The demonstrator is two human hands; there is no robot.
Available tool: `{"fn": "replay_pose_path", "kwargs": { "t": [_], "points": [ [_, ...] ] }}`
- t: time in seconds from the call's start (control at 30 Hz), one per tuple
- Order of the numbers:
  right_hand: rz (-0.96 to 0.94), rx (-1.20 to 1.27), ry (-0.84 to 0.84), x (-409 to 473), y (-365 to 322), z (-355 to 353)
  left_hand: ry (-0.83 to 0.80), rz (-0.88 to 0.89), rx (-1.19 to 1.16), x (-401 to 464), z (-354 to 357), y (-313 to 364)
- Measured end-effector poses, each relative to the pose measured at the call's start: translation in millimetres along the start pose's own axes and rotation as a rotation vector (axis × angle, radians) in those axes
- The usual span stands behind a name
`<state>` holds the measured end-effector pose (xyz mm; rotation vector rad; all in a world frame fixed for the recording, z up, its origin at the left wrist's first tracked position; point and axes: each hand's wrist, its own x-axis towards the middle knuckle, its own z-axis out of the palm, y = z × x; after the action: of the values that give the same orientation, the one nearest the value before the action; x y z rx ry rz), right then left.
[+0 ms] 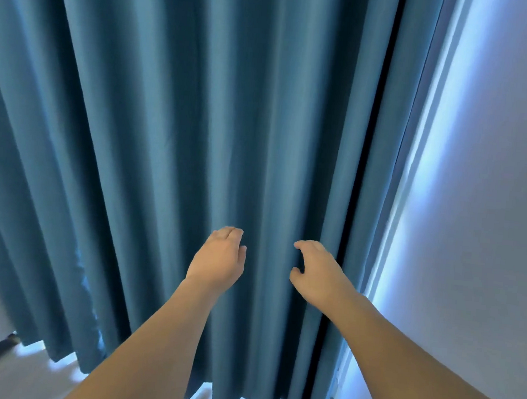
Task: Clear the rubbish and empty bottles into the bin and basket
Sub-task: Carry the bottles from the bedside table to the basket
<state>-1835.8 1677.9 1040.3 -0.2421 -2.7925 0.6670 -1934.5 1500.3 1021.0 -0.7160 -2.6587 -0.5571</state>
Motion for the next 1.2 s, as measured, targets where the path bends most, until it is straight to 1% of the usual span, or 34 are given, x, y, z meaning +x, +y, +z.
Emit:
{"fn": "replay_pose_path", "kwargs": {
  "t": [0.2,0.3,0.4,0.53,0.7,0.87,0.97,1.07,1.17,1.2],
  "points": [
    [-0.094,0.006,-0.099,97.6,-6.6,31.1,0.053,-0.069,0.016,68.5,15.8,-41.5],
    [-0.191,0.008,-0.162,138.7,-26.1,54.4,0.114,-0.165,0.033,83.8,12.4,-71.7],
    [-0.314,0.014,-0.207,175.8,-57.9,81.7,0.164,-0.267,0.078,81.4,2.9,-118.3],
    [-0.456,0.056,-0.299,209.0,-115.0,131.2,0.180,-0.477,0.166,58.0,-17.0,-191.2],
    [-0.637,0.122,-0.431,241.5,-203.1,196.8,0.239,-0.650,0.267,31.1,-53.5,-275.0],
    [-0.792,0.150,-0.518,273.8,-299.6,259.6,0.278,-0.846,0.316,5.0,-76.7,-362.0],
    [-0.860,0.184,-0.575,294.8,-356.7,290.9,0.280,-0.927,0.349,-4.0,-95.3,-415.9],
    [-0.909,0.225,-0.594,315.7,-407.9,320.6,0.316,-0.990,0.365,-2.3,-116.0,-467.3],
    [-0.929,0.244,-0.625,340.9,-447.9,355.0,0.383,-1.065,0.344,6.0,-128.2,-515.2],
    [-0.934,0.245,-0.642,350.2,-458.8,368.2,0.374,-1.074,0.350,8.0,-127.4,-530.4]
  ]
}}
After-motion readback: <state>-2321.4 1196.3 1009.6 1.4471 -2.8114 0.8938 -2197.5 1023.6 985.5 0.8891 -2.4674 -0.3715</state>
